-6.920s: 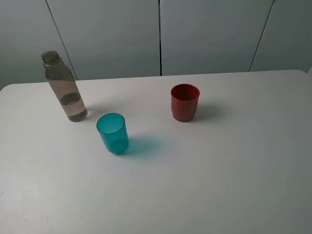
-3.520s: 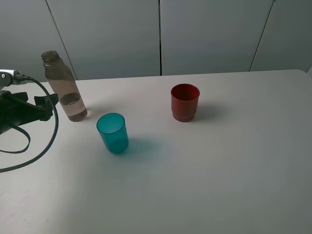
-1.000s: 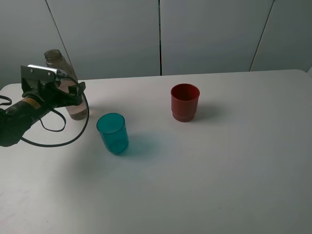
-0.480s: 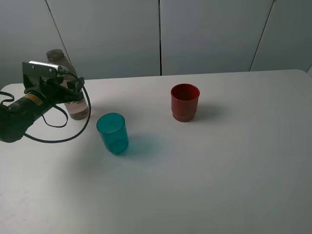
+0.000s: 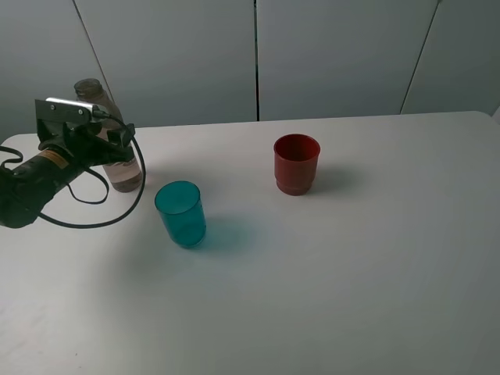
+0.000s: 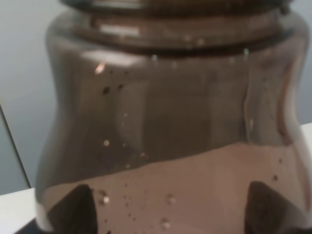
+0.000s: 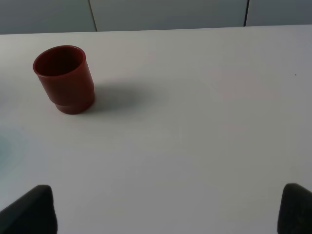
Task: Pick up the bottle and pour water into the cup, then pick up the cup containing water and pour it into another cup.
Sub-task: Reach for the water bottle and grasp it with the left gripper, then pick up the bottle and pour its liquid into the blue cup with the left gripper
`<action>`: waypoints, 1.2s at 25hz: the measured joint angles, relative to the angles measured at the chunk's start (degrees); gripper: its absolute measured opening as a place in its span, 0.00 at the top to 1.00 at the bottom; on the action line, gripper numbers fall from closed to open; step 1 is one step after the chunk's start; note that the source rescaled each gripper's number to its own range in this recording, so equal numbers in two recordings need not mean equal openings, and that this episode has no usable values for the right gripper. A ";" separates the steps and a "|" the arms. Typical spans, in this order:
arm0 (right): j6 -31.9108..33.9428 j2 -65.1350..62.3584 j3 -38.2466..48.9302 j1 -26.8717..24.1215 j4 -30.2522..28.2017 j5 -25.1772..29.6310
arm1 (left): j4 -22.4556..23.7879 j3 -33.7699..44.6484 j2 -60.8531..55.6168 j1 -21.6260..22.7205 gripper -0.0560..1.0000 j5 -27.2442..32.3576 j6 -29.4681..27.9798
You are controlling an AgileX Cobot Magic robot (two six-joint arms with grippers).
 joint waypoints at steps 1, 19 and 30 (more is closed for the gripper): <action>0.00 0.00 0.00 0.00 0.00 0.00 | 0.00 0.00 0.00 0.00 0.93 0.00 0.00; -0.11 0.00 0.00 0.00 0.00 0.00 | 5.26 0.02 -20.63 -0.69 0.93 23.08 -1.19; 0.01 0.00 0.00 0.00 0.00 0.00 | 13.77 3.50 -37.46 -1.03 0.93 37.36 -2.34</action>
